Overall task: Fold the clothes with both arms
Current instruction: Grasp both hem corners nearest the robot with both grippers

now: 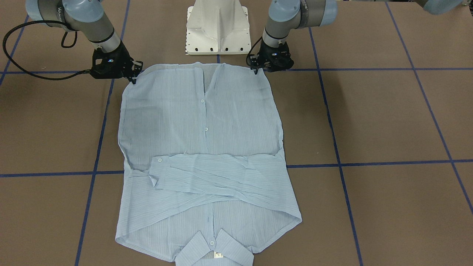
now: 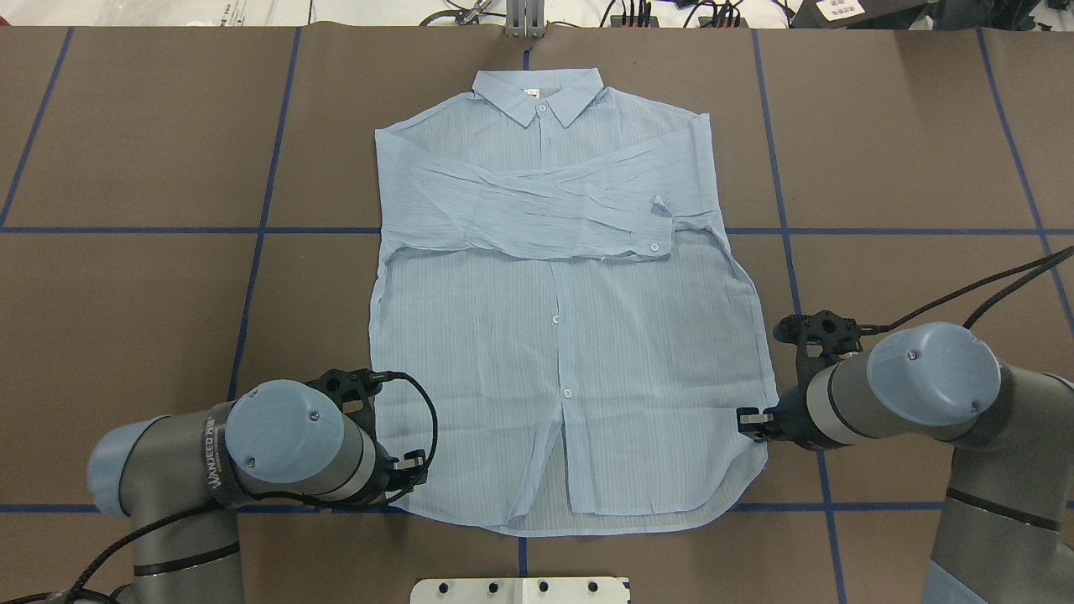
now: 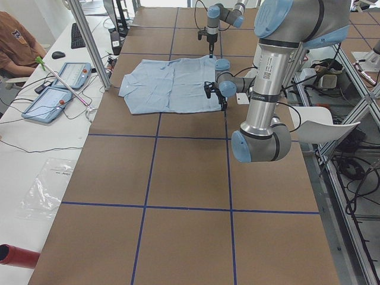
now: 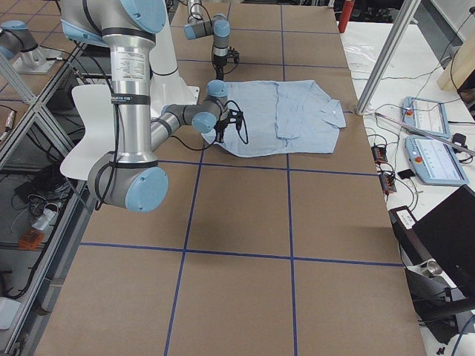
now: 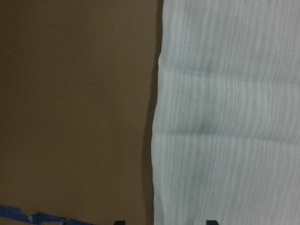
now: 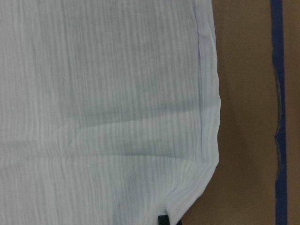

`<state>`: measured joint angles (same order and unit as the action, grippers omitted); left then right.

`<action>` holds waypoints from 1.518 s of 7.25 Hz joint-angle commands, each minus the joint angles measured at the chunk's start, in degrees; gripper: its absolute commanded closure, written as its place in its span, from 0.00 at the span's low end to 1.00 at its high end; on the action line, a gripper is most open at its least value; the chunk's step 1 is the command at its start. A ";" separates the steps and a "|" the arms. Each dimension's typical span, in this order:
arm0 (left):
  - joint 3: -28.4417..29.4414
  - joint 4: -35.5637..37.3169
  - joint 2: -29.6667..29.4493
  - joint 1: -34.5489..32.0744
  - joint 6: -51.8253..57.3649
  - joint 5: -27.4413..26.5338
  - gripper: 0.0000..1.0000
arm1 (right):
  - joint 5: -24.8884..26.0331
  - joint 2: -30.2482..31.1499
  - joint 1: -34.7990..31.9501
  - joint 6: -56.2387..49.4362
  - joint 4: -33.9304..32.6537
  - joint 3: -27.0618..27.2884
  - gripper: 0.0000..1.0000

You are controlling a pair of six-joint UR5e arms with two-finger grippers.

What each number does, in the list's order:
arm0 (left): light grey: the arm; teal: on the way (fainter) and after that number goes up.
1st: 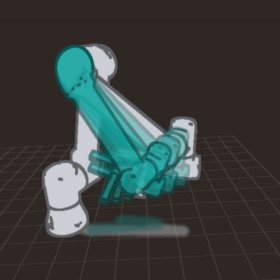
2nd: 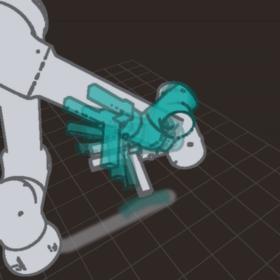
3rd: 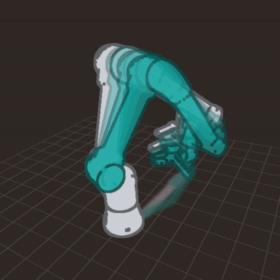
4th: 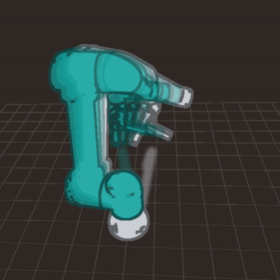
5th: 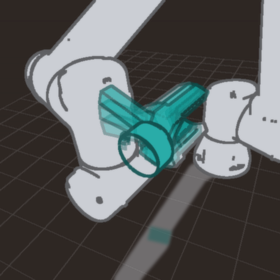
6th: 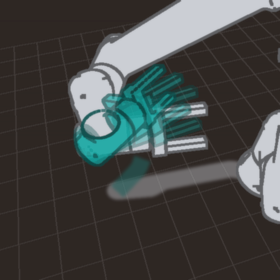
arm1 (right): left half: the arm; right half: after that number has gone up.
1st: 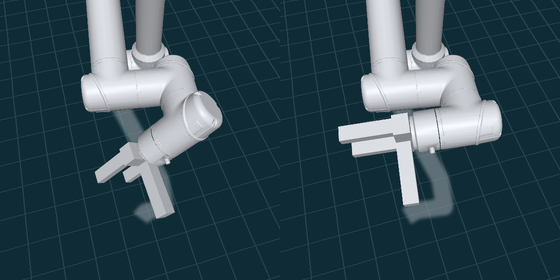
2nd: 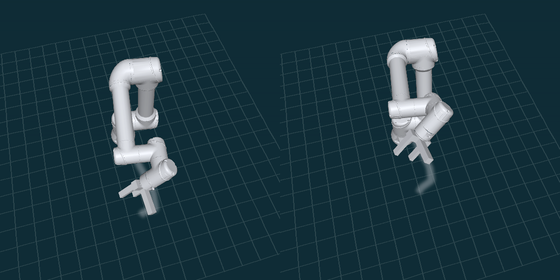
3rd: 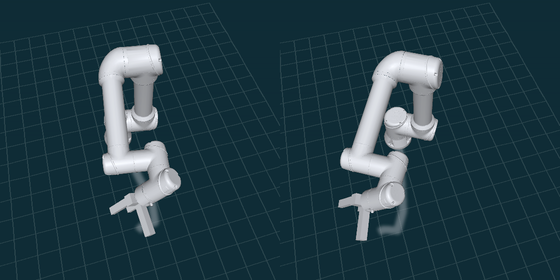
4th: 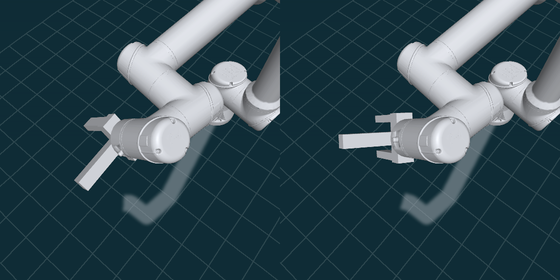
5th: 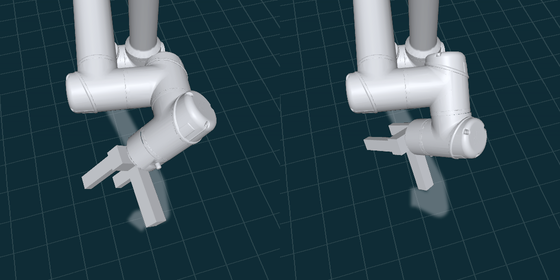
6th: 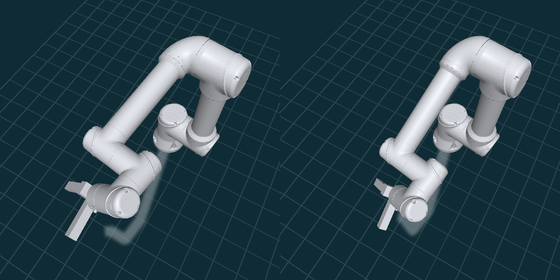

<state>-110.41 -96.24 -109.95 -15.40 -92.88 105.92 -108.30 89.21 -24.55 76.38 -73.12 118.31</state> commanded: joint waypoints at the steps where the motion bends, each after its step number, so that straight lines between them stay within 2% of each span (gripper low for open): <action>1: 1.24 0.00 -0.88 0.02 -0.02 -0.01 0.44 | -0.07 0.08 -0.15 0.00 0.00 -0.01 1.00; 3: 1.95 0.00 -1.41 0.02 -0.02 -0.01 0.48 | -0.07 0.00 -0.24 0.00 0.00 -0.10 1.00; 4: 2.13 0.00 -1.41 0.02 -0.02 -0.01 0.54 | -0.07 0.08 -0.24 0.00 0.00 -0.10 1.00; 5: 2.21 0.00 -1.32 -0.07 -0.02 -0.01 0.67 | -0.07 0.08 -0.32 0.00 0.00 -0.10 1.00; 6: 2.13 0.00 -1.41 0.02 -0.02 -0.01 0.92 | -0.07 0.08 -0.50 -0.09 0.00 -0.10 1.00; 7: 2.04 0.09 -1.41 0.02 0.07 -0.09 1.00 | -0.25 0.00 -0.93 -0.09 0.00 -0.10 1.00; 11: -1.64 3.59 -1.50 -1.99 0.95 0.08 1.00 | -0.95 -2.37 -4.01 -0.70 0.00 -0.10 1.00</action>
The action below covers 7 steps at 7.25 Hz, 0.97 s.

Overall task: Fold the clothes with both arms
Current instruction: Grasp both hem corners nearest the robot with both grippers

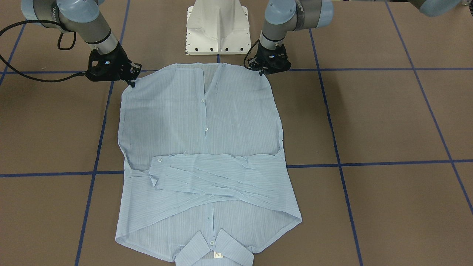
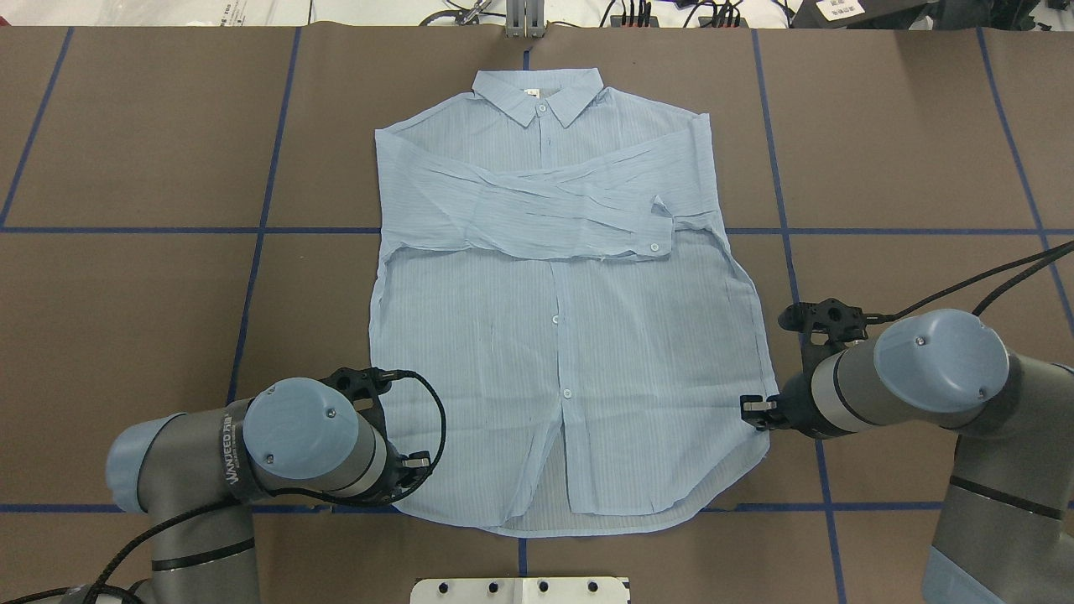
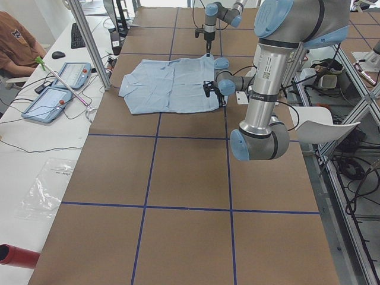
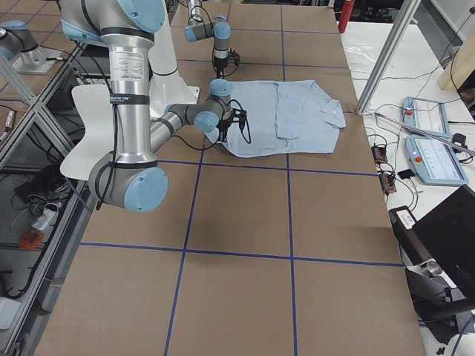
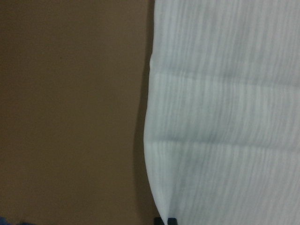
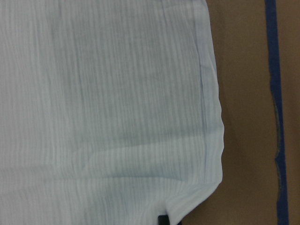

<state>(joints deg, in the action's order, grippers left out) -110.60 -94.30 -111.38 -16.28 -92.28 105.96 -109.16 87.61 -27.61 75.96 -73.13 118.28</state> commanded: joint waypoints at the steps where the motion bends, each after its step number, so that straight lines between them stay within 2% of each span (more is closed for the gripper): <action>1: -1.90 1.75 -0.06 -2.60 3.22 0.21 1.00 | -0.44 -1.30 -2.09 -0.37 0.00 -0.07 1.00; 4: -2.08 1.75 -0.06 -4.89 6.59 0.39 1.00 | -3.24 -0.95 -6.14 -2.13 -0.09 -0.51 1.00; 7: -2.69 1.75 -0.06 -5.51 6.50 0.56 1.00 | -3.25 -0.07 -6.41 -2.13 -0.09 -0.42 1.00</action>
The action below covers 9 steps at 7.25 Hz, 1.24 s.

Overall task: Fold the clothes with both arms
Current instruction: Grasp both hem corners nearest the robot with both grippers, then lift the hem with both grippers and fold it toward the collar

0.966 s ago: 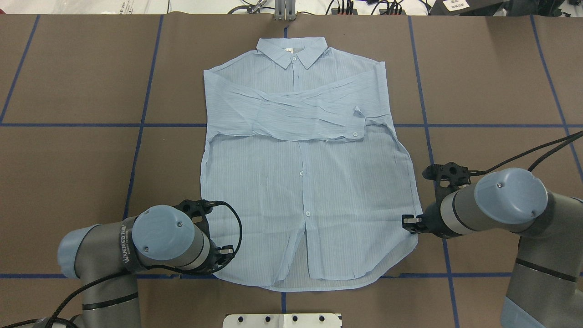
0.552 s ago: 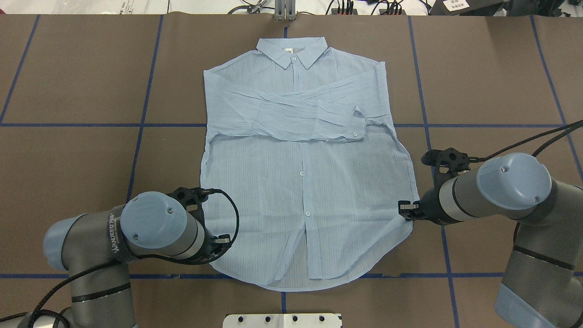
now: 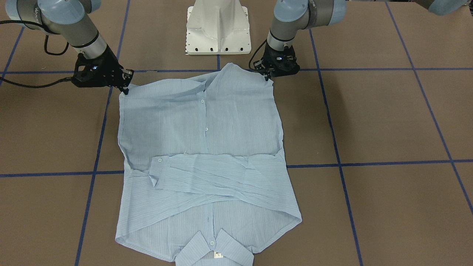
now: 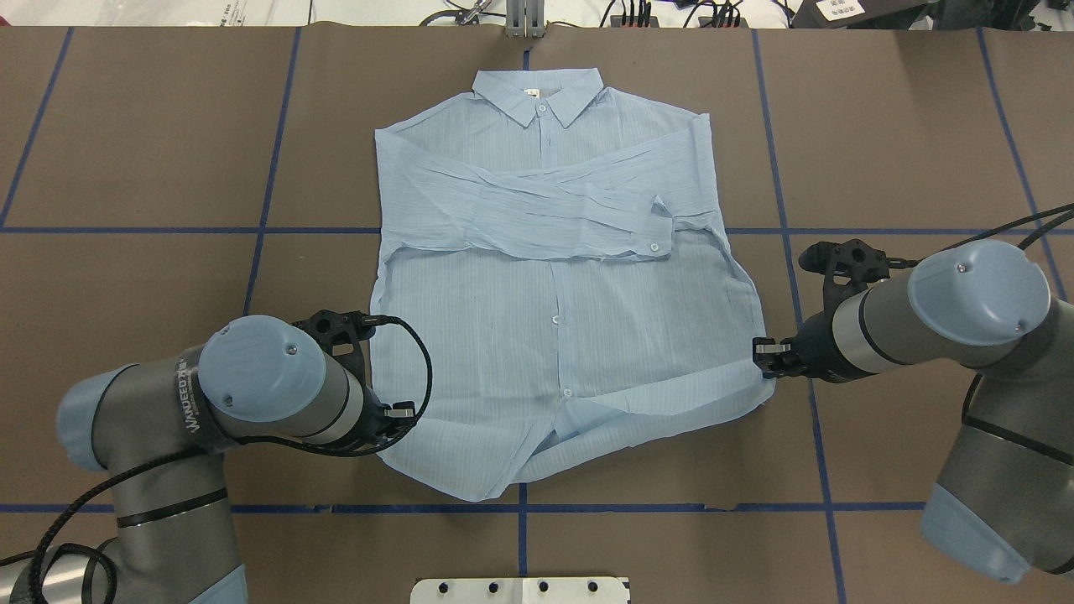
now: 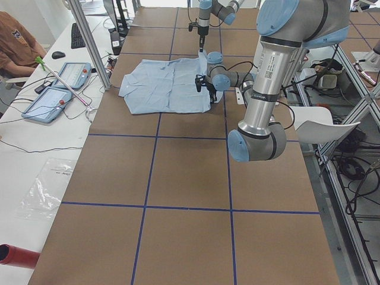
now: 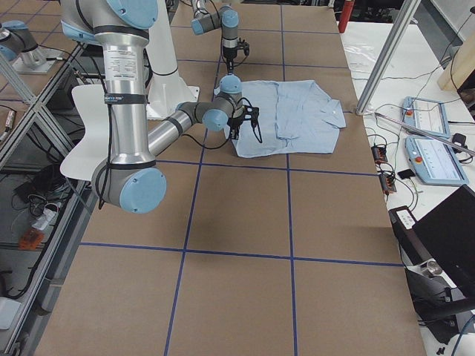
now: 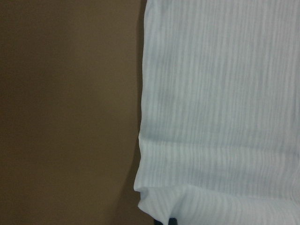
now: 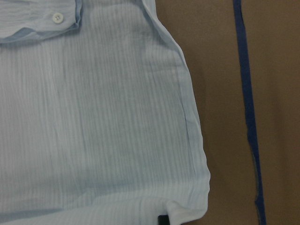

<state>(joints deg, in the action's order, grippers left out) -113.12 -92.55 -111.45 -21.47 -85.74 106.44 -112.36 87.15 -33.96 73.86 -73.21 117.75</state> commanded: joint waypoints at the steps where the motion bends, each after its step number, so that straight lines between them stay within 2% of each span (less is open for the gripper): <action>1: -0.17 0.00 0.00 -0.33 -0.13 0.08 1.00 | 0.12 0.73 -0.05 0.06 0.09 0.55 1.00; 4: -0.79 0.09 -0.78 -3.30 -0.83 0.60 1.00 | 0.38 -0.31 -0.58 0.50 0.09 0.46 1.00; 5: -0.87 0.00 -0.96 -4.36 -0.83 2.78 1.00 | 0.47 -0.58 -0.67 1.02 0.17 0.64 1.00; 7: -1.57 0.00 -0.97 -4.81 -1.53 3.24 1.00 | 0.47 -0.15 -0.85 1.46 0.09 3.00 1.00; 9: -1.58 0.00 -0.97 -5.16 -1.97 3.24 1.00 | 0.30 -0.58 -1.98 1.29 0.00 2.93 1.00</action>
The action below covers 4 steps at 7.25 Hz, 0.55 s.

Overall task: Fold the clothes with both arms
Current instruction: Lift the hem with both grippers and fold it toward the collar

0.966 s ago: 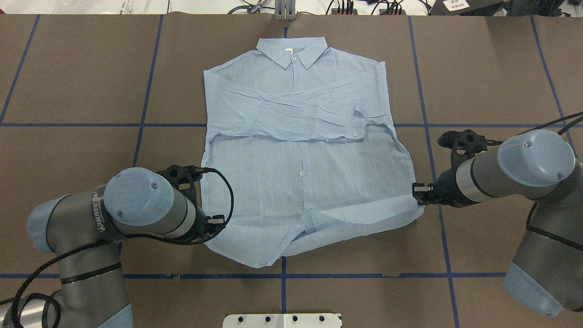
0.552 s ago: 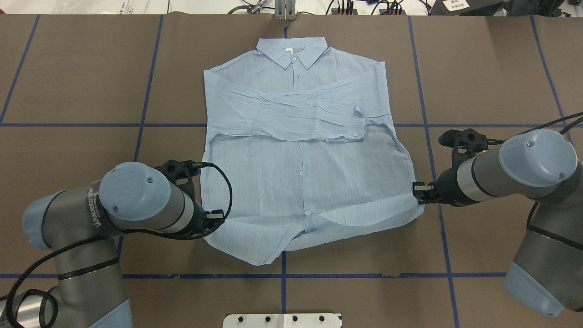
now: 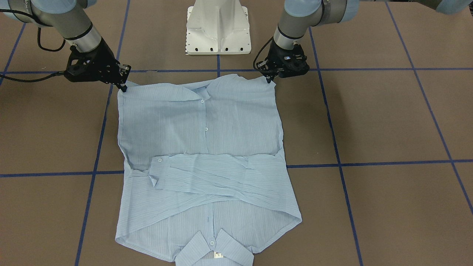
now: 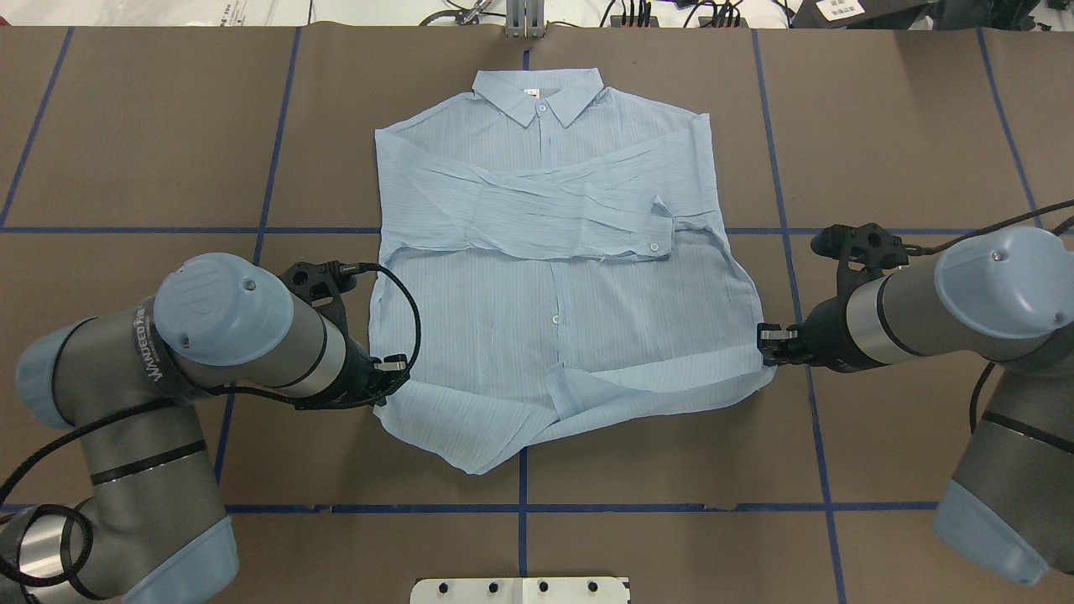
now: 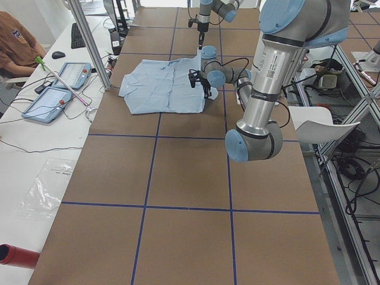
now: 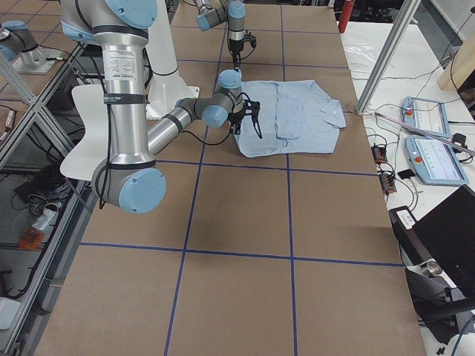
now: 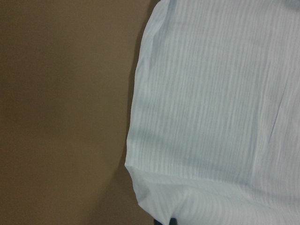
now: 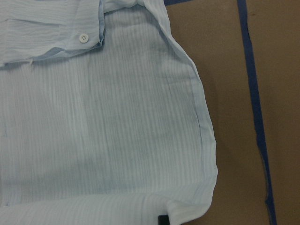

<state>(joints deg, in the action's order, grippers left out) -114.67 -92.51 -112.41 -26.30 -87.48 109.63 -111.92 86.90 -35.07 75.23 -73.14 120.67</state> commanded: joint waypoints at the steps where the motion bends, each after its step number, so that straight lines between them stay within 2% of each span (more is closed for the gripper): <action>1: -0.12 0.05 -1.05 -3.20 -0.06 1.37 1.00 | -0.40 -1.55 -3.49 -0.52 -0.16 -1.13 1.00; 2: -0.12 -0.12 -1.58 -6.80 0.46 4.95 1.00 | -1.97 -5.65 -6.39 -0.61 -0.16 -4.71 1.00; 4: 0.49 -0.30 -3.07 -12.34 2.39 6.12 1.00 | -4.70 -14.00 -10.97 -0.52 -0.60 -12.44 1.00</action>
<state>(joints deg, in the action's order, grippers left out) -114.56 -92.70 -114.48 -35.17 -86.34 114.80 -115.28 78.04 -43.27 74.67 -73.47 112.98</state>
